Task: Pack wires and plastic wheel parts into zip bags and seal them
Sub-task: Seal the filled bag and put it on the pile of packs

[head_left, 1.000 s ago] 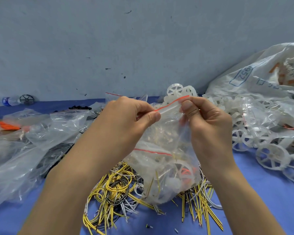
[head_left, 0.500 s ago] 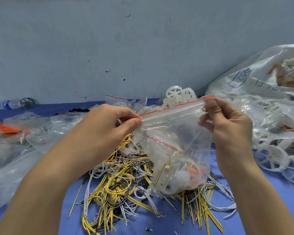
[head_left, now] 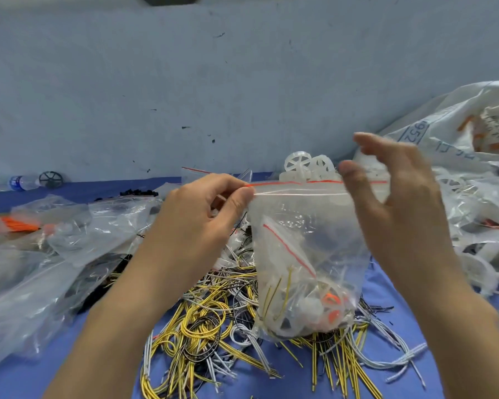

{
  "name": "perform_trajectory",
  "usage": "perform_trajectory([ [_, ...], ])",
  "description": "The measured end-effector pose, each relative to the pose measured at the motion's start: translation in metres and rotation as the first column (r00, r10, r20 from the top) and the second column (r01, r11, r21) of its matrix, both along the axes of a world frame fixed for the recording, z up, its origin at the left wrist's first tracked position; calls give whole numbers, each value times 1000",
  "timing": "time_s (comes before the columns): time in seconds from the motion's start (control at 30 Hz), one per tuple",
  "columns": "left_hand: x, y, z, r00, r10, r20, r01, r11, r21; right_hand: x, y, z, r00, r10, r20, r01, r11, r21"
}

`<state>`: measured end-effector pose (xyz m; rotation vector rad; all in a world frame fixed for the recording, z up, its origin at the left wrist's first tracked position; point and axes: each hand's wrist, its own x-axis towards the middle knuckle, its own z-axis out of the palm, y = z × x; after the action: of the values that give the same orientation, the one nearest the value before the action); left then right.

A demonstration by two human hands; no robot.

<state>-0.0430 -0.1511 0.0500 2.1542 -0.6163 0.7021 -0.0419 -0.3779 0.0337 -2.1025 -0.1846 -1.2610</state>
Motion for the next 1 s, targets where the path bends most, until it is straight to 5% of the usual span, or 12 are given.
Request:
perform_trajectory([
  [0.07, -1, -6, -1, 999, -8, 33, 8, 1000, -8, -8, 15, 11, 998, 54, -19, -57, 976, -211],
  [0.17, 0, -12, -2, 998, 3, 65, -3, 1000, -8, -11, 30, 12, 975, 140, -171, -189, 928, -321],
  [0.5, 2, -22, -7, 985, -166, -56, 156, 977, -145, -4, 26, 4, 962, 240, -130, -266, 932, -246],
  [0.7, 0, -24, -8, 989, -146, -6, 143, 979, -146, -2, 26, 2, 960, 266, -81, -279, 920, -275],
  [1.0, 3, -12, -7, 967, -196, -162, 156, 960, -232, -1, 5, 4, 974, 204, -100, -224, 938, -263],
])
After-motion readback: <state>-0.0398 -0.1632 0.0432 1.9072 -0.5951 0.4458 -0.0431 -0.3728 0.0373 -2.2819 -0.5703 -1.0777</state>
